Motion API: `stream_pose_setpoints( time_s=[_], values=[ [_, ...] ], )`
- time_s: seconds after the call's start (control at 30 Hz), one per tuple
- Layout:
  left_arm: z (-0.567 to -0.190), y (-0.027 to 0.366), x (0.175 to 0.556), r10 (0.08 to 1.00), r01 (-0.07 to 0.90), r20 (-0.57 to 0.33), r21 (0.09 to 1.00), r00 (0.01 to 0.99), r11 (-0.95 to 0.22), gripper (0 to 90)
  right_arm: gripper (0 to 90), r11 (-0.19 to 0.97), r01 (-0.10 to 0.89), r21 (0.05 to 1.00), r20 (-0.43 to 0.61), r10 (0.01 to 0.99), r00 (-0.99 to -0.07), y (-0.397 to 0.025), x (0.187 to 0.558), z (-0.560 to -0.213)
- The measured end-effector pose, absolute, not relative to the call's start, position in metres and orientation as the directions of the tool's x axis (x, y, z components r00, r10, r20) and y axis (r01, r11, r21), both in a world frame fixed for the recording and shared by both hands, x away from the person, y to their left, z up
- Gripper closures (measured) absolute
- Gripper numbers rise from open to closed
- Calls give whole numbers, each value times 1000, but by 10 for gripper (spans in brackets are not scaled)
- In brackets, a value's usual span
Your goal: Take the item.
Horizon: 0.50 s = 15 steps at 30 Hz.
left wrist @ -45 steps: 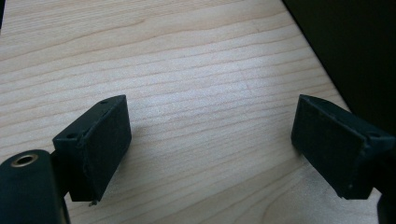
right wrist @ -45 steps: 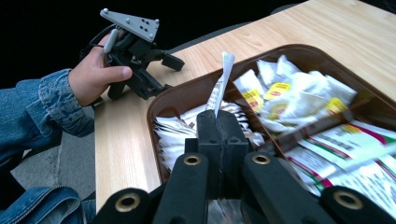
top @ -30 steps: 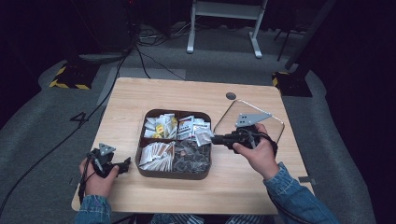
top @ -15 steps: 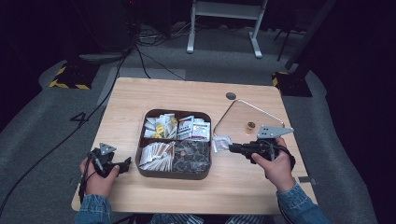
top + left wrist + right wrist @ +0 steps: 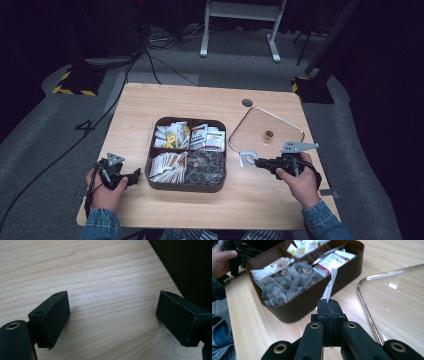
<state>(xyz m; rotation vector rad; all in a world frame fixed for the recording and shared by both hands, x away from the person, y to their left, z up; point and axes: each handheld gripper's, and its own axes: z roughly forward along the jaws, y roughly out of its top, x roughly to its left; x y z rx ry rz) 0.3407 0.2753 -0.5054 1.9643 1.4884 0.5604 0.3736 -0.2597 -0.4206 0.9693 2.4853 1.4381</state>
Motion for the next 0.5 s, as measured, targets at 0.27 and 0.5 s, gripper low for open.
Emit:
stream_pose_setpoints(
  time_s=[0.27,0.5],
  values=[
    [-505,274,342,958,704,-26,684,284,-190,123,898,374,514,772,232,587,-776,-260,374,-440],
    [-505,274,343,958,703,-26,686,285,-190,123,898,399,548,736,247,595,-765,-257,375,-457]
  ],
)
